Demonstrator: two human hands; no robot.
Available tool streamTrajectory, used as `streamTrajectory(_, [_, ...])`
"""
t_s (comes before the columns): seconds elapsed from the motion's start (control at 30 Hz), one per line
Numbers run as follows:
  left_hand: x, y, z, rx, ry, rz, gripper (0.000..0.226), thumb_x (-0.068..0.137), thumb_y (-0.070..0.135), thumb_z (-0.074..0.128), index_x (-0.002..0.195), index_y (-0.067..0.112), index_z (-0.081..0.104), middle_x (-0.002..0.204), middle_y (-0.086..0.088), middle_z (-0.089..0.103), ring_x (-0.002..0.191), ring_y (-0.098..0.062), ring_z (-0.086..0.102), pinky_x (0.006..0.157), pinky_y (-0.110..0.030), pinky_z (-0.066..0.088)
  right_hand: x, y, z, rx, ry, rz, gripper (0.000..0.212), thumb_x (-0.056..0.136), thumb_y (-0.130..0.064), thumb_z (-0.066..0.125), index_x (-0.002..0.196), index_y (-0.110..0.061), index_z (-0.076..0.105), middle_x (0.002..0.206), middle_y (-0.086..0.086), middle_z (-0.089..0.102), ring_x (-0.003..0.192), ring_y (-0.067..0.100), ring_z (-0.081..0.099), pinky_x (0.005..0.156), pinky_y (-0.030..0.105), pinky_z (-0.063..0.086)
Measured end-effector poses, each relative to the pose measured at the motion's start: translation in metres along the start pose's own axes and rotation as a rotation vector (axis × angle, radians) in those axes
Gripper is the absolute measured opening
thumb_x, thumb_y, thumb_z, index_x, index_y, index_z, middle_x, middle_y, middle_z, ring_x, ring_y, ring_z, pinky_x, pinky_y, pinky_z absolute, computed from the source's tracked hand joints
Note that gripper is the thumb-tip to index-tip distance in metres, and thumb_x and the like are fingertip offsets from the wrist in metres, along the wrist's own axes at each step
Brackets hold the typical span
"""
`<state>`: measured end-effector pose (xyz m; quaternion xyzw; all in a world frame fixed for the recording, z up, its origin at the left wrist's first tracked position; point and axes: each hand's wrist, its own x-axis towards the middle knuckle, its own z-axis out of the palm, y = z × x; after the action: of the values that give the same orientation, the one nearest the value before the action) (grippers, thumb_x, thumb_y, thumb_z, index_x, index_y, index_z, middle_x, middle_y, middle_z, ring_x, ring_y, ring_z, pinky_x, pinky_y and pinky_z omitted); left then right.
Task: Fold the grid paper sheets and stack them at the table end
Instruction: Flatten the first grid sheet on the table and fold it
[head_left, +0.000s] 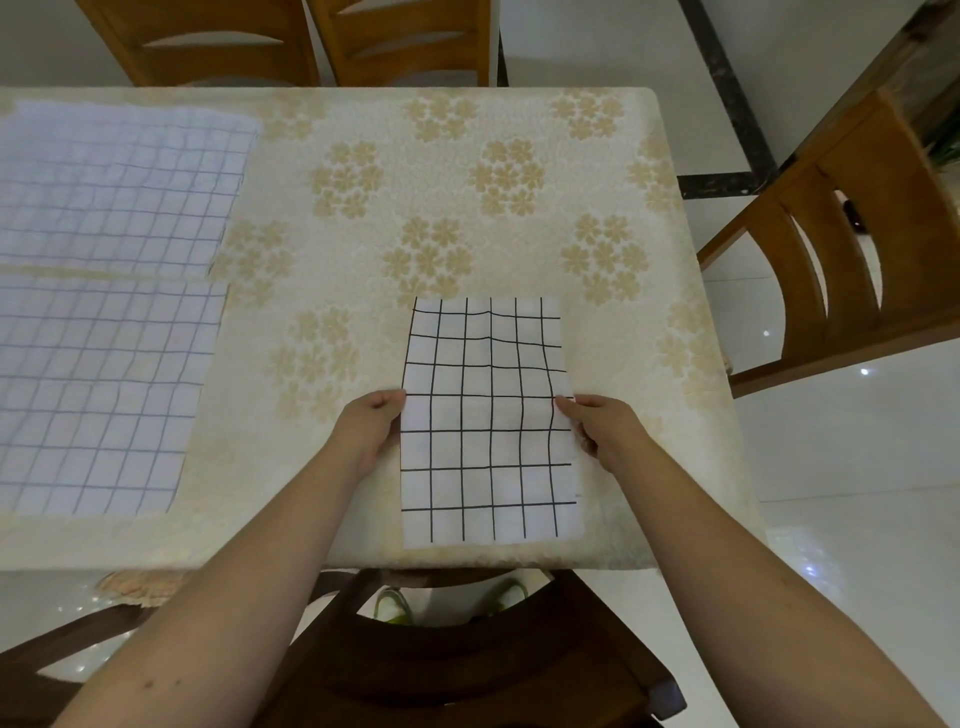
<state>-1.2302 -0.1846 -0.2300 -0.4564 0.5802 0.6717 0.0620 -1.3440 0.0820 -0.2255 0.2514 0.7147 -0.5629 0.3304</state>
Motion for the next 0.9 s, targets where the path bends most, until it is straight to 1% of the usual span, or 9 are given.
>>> streamTrajectory(0.1, [-0.007,0.002,-0.005,-0.02,-0.014,-0.003,0.018,0.098,0.019,0.055,0.106,0.009,0.067,0.088,-0.001,0.072,0.072,-0.011,0.068,0.059,-0.019,0.053,-0.005,0.003,0.002,0.02,-0.016,-0.013,0.032,0.08,-0.022,0.08,0.105,-0.011,0.064,0.06,0.002,0.049,0.045,0.012,0.038,0.039,0.021,0.032])
streamTrajectory(0.2, [-0.016,0.007,-0.01,-0.021,-0.085,-0.003,0.018,0.095,0.028,0.06,0.097,0.013,0.07,0.081,0.004,0.075,0.067,-0.006,0.069,0.06,-0.017,0.053,-0.014,0.0,0.004,0.023,-0.036,-0.043,0.025,0.081,-0.025,0.078,0.099,-0.01,0.067,0.061,0.001,0.048,0.051,0.012,0.041,0.048,0.024,0.036])
streamTrajectory(0.3, [-0.018,0.014,-0.018,0.086,-0.132,0.042,0.018,0.093,0.029,0.063,0.095,0.012,0.069,0.088,0.002,0.074,0.08,-0.01,0.068,0.079,-0.025,0.055,-0.024,-0.009,0.004,0.033,-0.048,-0.07,0.024,0.083,-0.029,0.076,0.097,-0.011,0.068,0.065,0.001,0.052,0.055,0.012,0.045,0.051,0.024,0.039])
streamTrajectory(0.37, [-0.02,0.02,-0.024,0.128,-0.128,0.08,0.021,0.093,0.029,0.063,0.098,0.009,0.068,0.099,-0.004,0.072,0.091,-0.016,0.066,0.083,-0.026,0.053,-0.033,-0.018,0.003,0.011,-0.055,-0.1,0.025,0.083,-0.031,0.076,0.098,-0.013,0.069,0.072,0.0,0.058,0.062,0.01,0.052,0.055,0.024,0.042])
streamTrajectory(0.43, [-0.023,0.03,-0.029,0.161,-0.116,0.121,0.022,0.092,0.031,0.064,0.098,0.01,0.068,0.103,-0.005,0.07,0.093,-0.017,0.064,0.081,-0.025,0.051,-0.043,-0.027,0.002,-0.006,-0.073,-0.142,0.02,0.084,-0.033,0.074,0.095,-0.016,0.07,0.08,-0.002,0.061,0.07,0.01,0.056,0.06,0.025,0.043])
streamTrajectory(0.53, [-0.032,0.052,-0.035,0.196,-0.071,0.21,0.021,0.09,0.033,0.065,0.099,0.014,0.069,0.097,0.002,0.065,0.084,-0.012,0.056,0.077,-0.025,0.046,-0.06,-0.045,0.003,0.003,-0.088,-0.199,0.017,0.085,-0.034,0.073,0.092,-0.019,0.07,0.082,-0.004,0.06,0.074,0.01,0.055,0.064,0.025,0.043])
streamTrajectory(0.6, [-0.039,0.068,-0.039,0.17,-0.047,0.252,0.022,0.09,0.033,0.066,0.1,0.013,0.07,0.088,0.006,0.061,0.075,-0.009,0.051,0.074,-0.025,0.043,-0.07,-0.056,0.004,0.034,-0.091,-0.223,0.016,0.085,-0.034,0.073,0.091,-0.019,0.07,0.08,-0.003,0.057,0.074,0.01,0.052,0.065,0.026,0.043])
streamTrajectory(0.73, [-0.056,0.095,-0.045,0.105,-0.074,0.326,0.015,0.09,0.028,0.067,0.083,0.015,0.065,0.065,0.001,0.042,0.06,-0.014,0.038,0.062,-0.028,0.037,-0.088,-0.072,0.007,0.102,-0.112,-0.277,0.016,0.085,-0.031,0.073,0.094,-0.018,0.071,0.078,-0.004,0.057,0.069,0.01,0.047,0.065,0.025,0.042])
streamTrajectory(0.9, [-0.074,0.127,-0.046,0.042,-0.064,0.438,0.012,0.093,0.022,0.063,0.085,0.013,0.065,0.056,0.003,0.049,0.05,-0.012,0.042,0.056,-0.024,0.044,-0.108,-0.091,0.01,0.164,-0.119,-0.396,0.015,0.088,-0.029,0.07,0.097,-0.017,0.068,0.084,-0.003,0.062,0.077,0.009,0.058,0.073,0.025,0.048])
